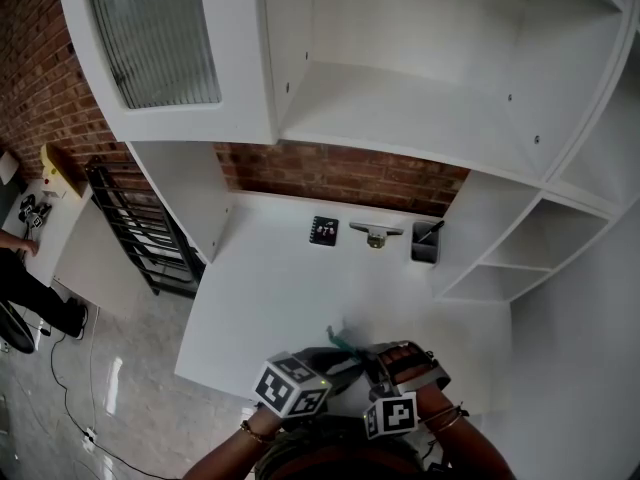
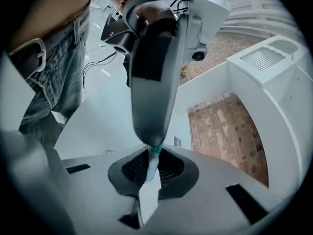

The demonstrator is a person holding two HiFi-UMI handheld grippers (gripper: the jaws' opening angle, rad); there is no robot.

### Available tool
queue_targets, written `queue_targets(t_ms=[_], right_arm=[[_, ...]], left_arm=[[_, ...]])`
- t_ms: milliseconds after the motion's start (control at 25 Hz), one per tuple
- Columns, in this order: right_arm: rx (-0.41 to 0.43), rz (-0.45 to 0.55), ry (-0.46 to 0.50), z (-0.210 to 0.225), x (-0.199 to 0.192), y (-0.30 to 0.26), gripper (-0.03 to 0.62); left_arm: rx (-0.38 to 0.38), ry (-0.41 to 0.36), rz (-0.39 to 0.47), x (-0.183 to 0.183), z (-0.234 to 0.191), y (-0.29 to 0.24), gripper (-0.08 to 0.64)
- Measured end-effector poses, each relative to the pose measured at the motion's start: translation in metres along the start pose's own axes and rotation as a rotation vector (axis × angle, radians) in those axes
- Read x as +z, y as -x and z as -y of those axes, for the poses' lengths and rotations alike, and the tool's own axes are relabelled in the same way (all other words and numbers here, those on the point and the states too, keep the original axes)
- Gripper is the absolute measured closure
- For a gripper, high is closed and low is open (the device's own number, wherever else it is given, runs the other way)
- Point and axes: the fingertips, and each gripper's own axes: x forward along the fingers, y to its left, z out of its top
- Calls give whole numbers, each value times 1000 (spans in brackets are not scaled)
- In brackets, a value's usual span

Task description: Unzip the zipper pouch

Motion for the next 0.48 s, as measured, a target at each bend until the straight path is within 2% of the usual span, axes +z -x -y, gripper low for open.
queue_targets(t_ms=[40,80,200,320,480], right_arm=[[5,7,-2,-1,1,1,581],[9,11,-1,-1,2,2,581],[18,8,12,-4,2,2,581],[20,-6,35,-6,2,1,581],[12,-8,44,-5,5,1,581]], left_arm=[[-3,16,8,1,-2,1,430],[-10,26,9,1,-2,2,430],[-17,-6,-21,0,3,1,431],[-1,-23,-40,-4,4,-1,430],[30,1,-26,-6,0,-2,433]])
